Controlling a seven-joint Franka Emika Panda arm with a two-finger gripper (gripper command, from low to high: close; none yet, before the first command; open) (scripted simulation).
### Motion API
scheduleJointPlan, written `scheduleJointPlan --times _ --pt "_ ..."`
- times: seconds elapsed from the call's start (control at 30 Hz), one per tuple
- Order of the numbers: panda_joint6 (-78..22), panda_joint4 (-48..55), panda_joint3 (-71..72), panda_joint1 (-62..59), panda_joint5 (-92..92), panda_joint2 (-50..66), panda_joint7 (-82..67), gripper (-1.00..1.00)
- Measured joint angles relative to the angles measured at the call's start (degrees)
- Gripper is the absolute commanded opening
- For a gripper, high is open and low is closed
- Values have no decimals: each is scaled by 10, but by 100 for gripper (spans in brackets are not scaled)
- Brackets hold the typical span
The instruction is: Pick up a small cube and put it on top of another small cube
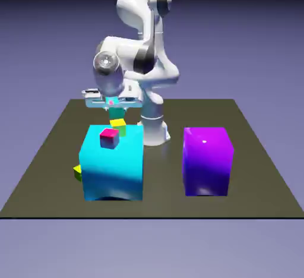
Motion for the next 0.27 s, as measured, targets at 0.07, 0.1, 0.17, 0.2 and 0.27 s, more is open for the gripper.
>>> scheduleJointPlan --times 0.07,0.1,0.17,0.2,0.27 --pt "5 -6 0 -1 0 -1 1 100" --pt "5 -6 0 -1 0 -1 1 100" --pt "-29 35 2 2 6 7 -4 100" --pt "-46 56 4 4 9 11 -6 100" --pt "-80 97 6 7 14 19 -11 100"
